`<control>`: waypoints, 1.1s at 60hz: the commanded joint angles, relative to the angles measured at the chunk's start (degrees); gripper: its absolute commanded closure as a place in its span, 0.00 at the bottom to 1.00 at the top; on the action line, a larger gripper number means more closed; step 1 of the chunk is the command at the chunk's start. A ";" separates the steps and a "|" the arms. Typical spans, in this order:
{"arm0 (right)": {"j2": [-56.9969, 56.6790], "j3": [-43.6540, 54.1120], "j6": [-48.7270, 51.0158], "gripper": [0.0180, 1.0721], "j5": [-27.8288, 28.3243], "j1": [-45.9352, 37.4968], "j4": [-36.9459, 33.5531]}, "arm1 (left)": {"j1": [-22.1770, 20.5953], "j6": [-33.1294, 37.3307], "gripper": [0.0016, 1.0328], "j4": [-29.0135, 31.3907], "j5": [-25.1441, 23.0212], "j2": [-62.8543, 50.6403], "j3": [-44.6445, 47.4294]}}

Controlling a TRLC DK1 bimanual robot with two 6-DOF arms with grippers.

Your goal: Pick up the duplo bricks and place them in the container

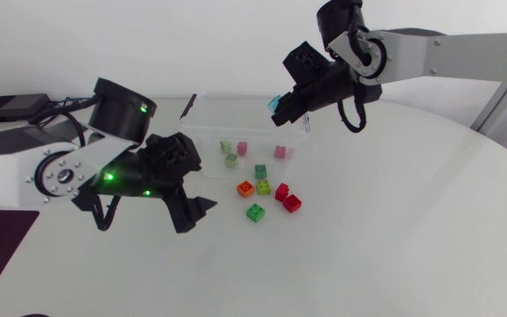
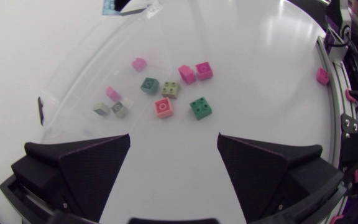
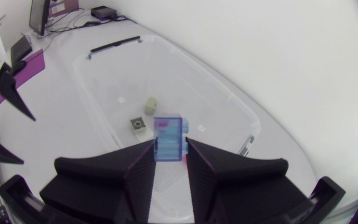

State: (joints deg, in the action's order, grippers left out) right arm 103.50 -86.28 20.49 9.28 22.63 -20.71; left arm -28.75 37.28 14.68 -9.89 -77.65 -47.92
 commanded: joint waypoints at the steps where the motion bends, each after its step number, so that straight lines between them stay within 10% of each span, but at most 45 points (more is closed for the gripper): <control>1: 3.02 -2.84 -1.24 0.83 -0.93 -0.48 1.29 | -1.92 1.57 0.05 -0.61 -0.48 -1.54 2.04; 11: 7.24 -6.36 -1.24 0.79 -3.04 -1.54 3.48 | -4.47 1.57 0.05 -2.46 -0.48 -6.20 2.39; 18: 7.41 -6.88 -0.98 0.31 -3.57 -2.77 4.71 | -5.26 1.75 0.05 -3.95 -0.48 -9.63 2.22; 24: 4.60 -4.86 -0.19 0.13 -3.48 -3.82 4.54 | -6.14 1.48 0.05 -5.36 -0.48 -12.09 1.95; 66: -43.65 50.07 5.96 0.09 5.93 -11.91 10.95 | -9.74 -12.32 0.05 -0.97 6.73 -30.20 -17.38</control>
State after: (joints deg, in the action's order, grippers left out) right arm 62.78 -40.62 25.36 14.48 11.77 -10.83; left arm -37.65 28.10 11.73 -4.05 -104.27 -61.19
